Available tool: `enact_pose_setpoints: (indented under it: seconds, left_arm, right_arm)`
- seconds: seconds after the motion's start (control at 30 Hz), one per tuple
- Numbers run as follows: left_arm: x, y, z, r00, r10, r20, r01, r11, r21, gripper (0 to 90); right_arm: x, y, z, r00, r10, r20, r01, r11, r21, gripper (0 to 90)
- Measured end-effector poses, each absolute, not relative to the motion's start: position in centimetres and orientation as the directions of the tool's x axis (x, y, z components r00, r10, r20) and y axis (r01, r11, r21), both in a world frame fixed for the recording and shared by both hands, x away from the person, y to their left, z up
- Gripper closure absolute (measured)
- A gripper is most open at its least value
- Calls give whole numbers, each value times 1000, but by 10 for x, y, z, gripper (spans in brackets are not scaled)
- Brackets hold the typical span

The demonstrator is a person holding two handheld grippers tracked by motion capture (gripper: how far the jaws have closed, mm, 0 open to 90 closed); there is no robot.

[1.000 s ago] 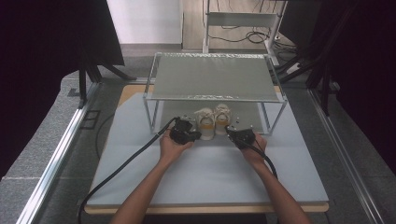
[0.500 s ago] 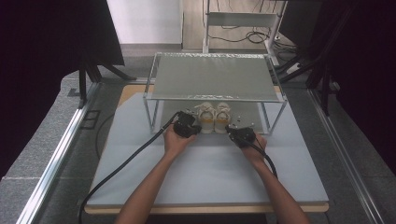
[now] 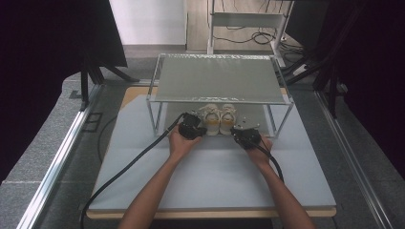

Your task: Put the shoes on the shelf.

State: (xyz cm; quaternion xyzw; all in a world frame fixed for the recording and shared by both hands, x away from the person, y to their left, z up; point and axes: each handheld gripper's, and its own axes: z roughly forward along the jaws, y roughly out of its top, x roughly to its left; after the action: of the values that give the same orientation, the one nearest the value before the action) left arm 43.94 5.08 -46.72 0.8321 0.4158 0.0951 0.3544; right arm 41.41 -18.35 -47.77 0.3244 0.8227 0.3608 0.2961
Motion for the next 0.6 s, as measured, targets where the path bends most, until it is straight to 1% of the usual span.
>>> enact_pose_setpoints:
  seconds: [0.03, 0.1, 0.13, 0.2, 0.27, 0.33, 0.47, 0.53, 0.6]
  left_arm:
    - [439, 51, -467, 640, 757, -133, 621, -408, 669, 846]
    - [436, 51, -467, 649, 745, -154, 617, -398, 679, 833]
    - [434, 51, -466, 663, 734, -146, 605, -411, 682, 829]
    - [425, 49, -461, 677, 717, -167, 595, -400, 697, 819]
    - [417, 50, -456, 699, 697, -160, 574, -413, 708, 803]
    - [409, 50, -452, 716, 681, -152, 555, -424, 715, 784]
    - [392, 55, -449, 742, 648, -170, 537, -423, 730, 744]
    - [381, 57, -453, 748, 636, -190, 538, -414, 734, 724]
    - [370, 61, -458, 750, 634, -186, 537, -420, 732, 718]
  right_arm:
    - [413, -183, -478, -618, 744, -255, 318, 533, 784, 830]
    - [411, -183, -477, -617, 743, -259, 313, 534, 785, 826]
    - [409, -184, -476, -620, 742, -257, 311, 533, 787, 823]
    - [404, -185, -474, -621, 742, -252, 299, 521, 799, 812]
    - [398, -187, -471, -623, 742, -249, 289, 514, 808, 792]
    - [390, -190, -468, -629, 742, -231, 288, 499, 817, 776]
    - [375, -200, -461, -633, 748, -199, 276, 458, 845, 773]
    - [364, -204, -463, -634, 746, -202, 267, 457, 848, 772]
    - [353, -207, -468, -641, 737, -211, 256, 466, 847, 772]
